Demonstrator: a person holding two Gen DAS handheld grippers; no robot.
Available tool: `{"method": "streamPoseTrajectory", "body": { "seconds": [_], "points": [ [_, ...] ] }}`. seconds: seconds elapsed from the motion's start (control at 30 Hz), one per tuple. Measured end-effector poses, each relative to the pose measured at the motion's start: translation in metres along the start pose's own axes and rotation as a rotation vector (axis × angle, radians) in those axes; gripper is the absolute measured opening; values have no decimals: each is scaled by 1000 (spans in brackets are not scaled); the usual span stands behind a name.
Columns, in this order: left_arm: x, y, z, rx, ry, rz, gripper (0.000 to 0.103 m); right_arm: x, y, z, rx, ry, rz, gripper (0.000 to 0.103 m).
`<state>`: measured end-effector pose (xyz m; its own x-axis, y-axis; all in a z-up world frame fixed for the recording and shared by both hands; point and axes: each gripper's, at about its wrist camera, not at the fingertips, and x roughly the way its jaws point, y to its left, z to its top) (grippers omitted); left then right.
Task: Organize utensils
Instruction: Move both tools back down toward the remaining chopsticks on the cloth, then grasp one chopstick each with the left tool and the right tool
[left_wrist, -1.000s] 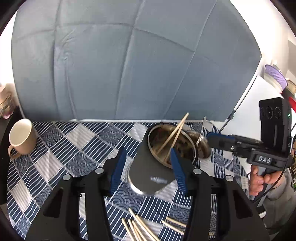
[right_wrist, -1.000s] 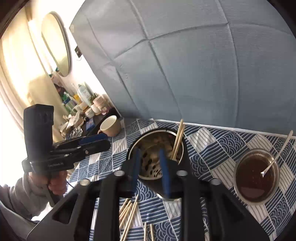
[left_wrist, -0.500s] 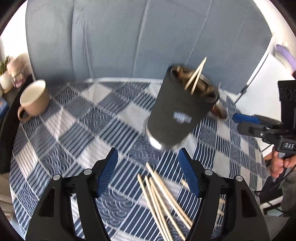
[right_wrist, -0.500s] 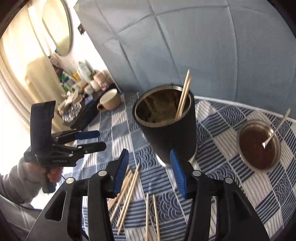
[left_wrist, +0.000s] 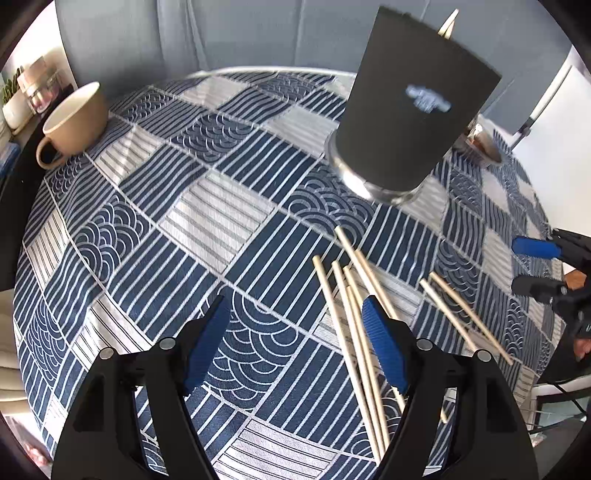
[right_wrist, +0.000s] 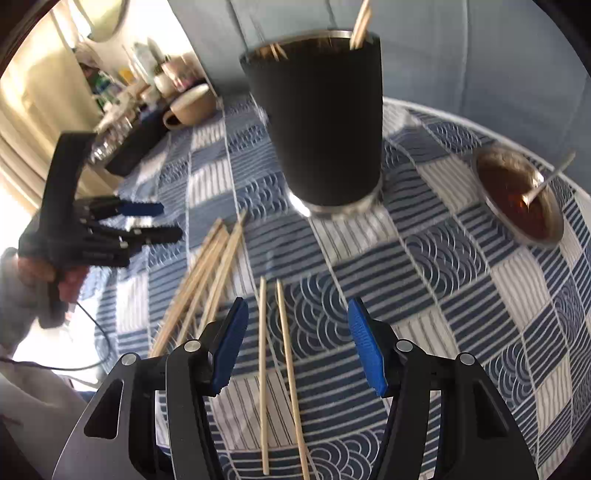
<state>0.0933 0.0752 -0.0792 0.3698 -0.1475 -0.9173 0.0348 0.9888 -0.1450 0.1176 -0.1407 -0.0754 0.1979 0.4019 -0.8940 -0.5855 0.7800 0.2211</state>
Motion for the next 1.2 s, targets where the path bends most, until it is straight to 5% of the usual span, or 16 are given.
{"method": "streamPoseTrajectory", "body": {
  "seconds": [0.63,0.73,0.8,0.87,1.1,1.17,1.2],
  "points": [
    [37,-14,3,67,86,126,74,47,14,-18,-49,182,-116,53],
    [33,-13,3,62,97,123,63,53,19,-16,-66,208,-159,53],
    [28,-13,1,56,90,118,34,57,21,-15,-76,226,-187,53],
    [25,-14,-5,43,101,113,25,60,22,-12,-74,243,-194,53],
    [24,-19,-11,44,124,111,15,75,33,3,-79,285,-185,52],
    [22,-21,-15,36,132,97,12,75,35,4,-110,287,-171,45],
    [21,-20,-17,26,133,89,11,75,37,4,-129,286,-164,30]
  ]
}}
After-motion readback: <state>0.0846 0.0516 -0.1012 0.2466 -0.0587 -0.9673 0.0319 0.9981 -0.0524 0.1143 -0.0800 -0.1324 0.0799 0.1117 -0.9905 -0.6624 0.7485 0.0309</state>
